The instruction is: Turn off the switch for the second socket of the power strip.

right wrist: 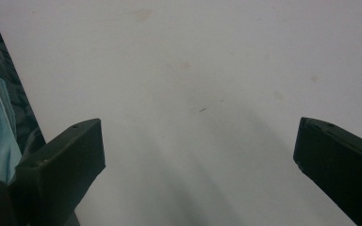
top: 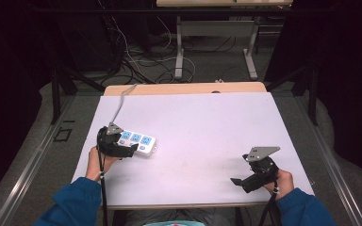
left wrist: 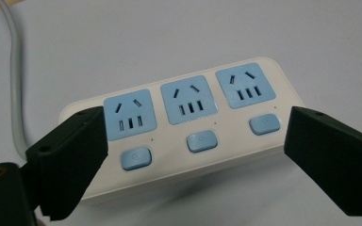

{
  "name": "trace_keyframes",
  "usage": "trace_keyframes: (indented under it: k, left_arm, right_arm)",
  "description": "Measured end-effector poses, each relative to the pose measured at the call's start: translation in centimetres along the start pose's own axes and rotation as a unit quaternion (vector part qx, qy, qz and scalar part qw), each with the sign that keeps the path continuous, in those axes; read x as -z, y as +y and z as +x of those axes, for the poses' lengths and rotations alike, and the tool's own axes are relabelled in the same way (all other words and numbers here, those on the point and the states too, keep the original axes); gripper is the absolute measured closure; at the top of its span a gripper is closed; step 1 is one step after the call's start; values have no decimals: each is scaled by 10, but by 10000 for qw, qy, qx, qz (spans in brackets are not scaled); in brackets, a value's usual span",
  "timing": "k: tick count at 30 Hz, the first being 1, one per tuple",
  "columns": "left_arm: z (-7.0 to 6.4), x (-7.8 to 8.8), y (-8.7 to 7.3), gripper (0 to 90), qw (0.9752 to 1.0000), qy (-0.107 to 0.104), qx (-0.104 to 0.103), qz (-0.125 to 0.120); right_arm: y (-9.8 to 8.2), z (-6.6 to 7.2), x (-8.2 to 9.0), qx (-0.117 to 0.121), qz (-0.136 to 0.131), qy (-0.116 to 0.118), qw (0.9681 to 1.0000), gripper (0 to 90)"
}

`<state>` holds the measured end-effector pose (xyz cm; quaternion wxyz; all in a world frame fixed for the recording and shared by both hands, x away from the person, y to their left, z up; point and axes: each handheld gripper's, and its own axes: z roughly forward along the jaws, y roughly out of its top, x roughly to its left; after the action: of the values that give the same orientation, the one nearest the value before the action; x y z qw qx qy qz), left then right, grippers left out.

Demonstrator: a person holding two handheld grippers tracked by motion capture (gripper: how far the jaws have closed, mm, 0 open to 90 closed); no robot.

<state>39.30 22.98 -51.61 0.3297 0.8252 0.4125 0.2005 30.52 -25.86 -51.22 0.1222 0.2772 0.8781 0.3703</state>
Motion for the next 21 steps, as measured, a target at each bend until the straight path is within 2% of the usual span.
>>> trace_keyframes:
  k: [3, 14, 16, 19, 21]
  left_arm:
    - [0, 1, 0, 4, 10000, -4, 27, 41]
    - [-3, 7, -1, 2, 9999, 98, -41, -8]
    - [-3, 8, -2, 3, 10000, 87, -49, 1]
    - [-6, 10, -2, 2, 9999, 77, -86, -49]
    - [-8, 12, -2, 3, 9999, 56, -61, -89]
  right_arm:
    - [0, 0, 0, 3, -3, 3, 10000, 19]
    - [0, 1, -1, -17, 25, 10, 10000, 19]
    - [0, 0, 0, 49, 13, 26, 10000, 19]
    - [0, 1, -1, -29, 33, -1, 10000, 19]
    - [0, 1, 0, 1, 25, 10, 10000, 19]
